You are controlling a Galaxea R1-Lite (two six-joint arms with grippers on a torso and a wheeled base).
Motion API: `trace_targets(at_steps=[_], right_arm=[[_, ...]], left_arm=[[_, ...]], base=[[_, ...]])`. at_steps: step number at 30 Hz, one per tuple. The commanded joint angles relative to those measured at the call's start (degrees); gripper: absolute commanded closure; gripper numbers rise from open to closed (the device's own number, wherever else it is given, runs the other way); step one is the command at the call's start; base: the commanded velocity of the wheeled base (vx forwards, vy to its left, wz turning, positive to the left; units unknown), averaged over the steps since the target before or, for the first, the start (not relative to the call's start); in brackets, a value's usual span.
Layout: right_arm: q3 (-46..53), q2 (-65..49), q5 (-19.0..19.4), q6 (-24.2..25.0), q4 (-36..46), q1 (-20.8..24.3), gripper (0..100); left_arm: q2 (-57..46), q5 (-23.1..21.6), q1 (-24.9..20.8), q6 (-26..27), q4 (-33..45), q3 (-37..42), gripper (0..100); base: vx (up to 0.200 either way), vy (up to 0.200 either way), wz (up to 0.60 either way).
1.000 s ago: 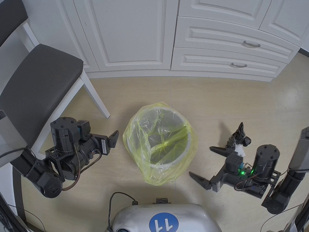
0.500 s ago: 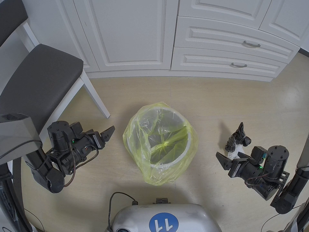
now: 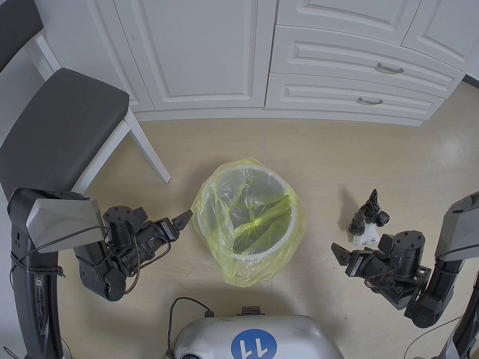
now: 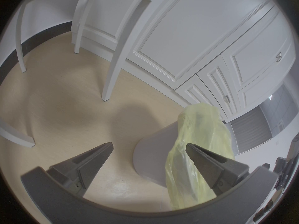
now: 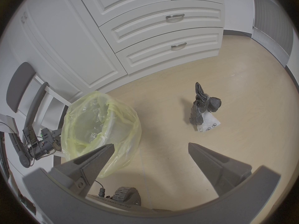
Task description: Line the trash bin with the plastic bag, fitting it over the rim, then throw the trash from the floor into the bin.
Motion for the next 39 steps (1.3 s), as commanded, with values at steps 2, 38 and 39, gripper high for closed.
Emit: trace_targets(at_steps=[2, 38, 39], right_arm=[[-0.2, 2.2, 0.0, 0.1, -1.0, -0.1, 0], [-1.0, 7.7, 0.1, 0.7, -1.0, -0.3, 0], [-1.0, 7.9, 0.1, 0.8, -1.0, -0.4, 0]], left_arm=[[7.5, 0.1, -0.1, -1.3, 0.0, -7.4, 0], [4.4, 22.5, -3.4, 22.7, 17.2, -16.7, 0], [3.4, 25.8, -4.4, 24.7, 17.0, -16.7, 0]], base=[[0.000, 0.000, 0.00], [0.000, 0.000, 0.00], [0.000, 0.000, 0.00]])
